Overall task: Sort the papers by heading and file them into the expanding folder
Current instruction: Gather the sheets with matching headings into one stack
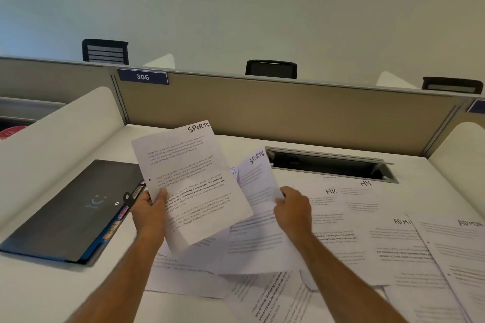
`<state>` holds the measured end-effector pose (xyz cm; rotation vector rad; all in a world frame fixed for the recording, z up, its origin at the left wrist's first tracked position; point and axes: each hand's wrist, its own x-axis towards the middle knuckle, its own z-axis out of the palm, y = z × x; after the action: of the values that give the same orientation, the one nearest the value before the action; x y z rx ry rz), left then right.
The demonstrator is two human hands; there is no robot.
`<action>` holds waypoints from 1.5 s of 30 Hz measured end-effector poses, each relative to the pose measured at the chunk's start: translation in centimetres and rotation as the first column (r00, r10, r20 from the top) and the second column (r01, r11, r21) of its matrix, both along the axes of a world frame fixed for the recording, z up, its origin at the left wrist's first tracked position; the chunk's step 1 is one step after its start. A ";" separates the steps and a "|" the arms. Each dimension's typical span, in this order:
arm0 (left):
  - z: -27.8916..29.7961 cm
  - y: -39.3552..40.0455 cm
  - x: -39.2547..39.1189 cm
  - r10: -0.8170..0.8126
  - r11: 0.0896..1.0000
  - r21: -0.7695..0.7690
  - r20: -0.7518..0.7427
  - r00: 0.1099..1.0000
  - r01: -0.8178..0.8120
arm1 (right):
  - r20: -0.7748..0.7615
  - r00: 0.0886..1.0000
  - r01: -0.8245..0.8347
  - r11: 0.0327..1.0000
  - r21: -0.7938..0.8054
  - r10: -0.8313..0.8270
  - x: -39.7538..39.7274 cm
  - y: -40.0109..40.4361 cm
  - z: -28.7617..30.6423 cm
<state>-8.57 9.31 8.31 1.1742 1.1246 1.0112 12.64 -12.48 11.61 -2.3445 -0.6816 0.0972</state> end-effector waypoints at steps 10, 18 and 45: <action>1.7 -0.6 1.2 -0.094 0.995 -0.021 0.079 0.992 0.096 | 0.262 0.939 0.075 0.874 0.480 -0.224 5.7 -2.4 6.8; 2.4 -2.9 3.4 -0.323 0.941 -0.047 0.167 0.932 0.334 | -0.360 0.926 0.140 0.780 0.610 0.115 5.2 -1.7 4.8; 1.4 -9.4 6.7 -0.443 0.824 0.343 -0.106 0.890 0.451 | -0.444 0.842 0.000 0.821 0.570 0.308 1.6 -4.0 -0.8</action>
<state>-1.88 -0.07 9.75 1.6561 0.6356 0.8502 14.26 -16.46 10.85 -1.5872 -0.5352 0.5243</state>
